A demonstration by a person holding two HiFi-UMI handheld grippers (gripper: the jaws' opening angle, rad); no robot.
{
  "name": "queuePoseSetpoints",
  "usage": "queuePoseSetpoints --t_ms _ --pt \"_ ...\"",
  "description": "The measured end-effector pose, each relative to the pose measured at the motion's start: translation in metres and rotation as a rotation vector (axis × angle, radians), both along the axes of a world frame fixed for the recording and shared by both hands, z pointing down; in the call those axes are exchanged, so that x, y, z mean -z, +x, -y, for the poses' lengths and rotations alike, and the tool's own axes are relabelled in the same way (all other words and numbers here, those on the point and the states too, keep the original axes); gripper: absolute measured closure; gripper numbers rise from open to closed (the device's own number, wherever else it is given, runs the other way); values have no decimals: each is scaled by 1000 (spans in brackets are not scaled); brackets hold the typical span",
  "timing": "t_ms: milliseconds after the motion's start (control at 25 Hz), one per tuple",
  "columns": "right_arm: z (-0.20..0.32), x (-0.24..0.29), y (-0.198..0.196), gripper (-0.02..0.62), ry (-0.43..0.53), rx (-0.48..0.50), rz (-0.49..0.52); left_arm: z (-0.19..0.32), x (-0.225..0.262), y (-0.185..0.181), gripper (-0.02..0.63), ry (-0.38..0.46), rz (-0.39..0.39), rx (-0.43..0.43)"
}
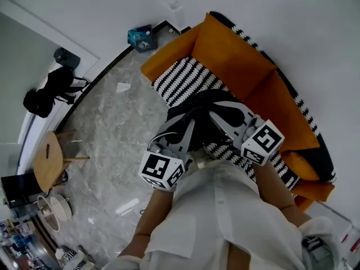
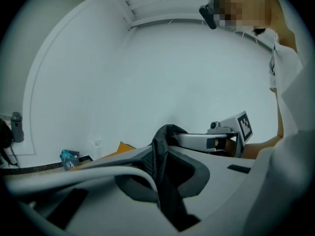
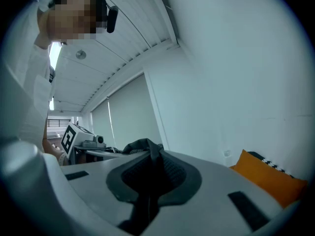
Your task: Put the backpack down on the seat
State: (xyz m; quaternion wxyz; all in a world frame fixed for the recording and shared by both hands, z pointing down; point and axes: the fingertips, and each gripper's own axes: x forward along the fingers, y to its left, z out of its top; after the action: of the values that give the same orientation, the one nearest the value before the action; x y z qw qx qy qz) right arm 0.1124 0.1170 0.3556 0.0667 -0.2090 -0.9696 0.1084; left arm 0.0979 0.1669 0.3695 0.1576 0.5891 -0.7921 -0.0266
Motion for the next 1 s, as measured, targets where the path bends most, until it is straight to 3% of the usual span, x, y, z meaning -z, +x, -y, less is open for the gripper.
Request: queuePoseSetpoints --t_ms 400,680,1000 --pt "-46 2 -74 554 -17 -56 -26 -45 2 -77 555 38 -41 -90" --pt "-69 8 -123 554 -51 -113 2 -67 13 -130 555 38 5 -168" --pt "-50 2 -150 554 -81 -135 10 -48 10 -158 555 26 21 -198"
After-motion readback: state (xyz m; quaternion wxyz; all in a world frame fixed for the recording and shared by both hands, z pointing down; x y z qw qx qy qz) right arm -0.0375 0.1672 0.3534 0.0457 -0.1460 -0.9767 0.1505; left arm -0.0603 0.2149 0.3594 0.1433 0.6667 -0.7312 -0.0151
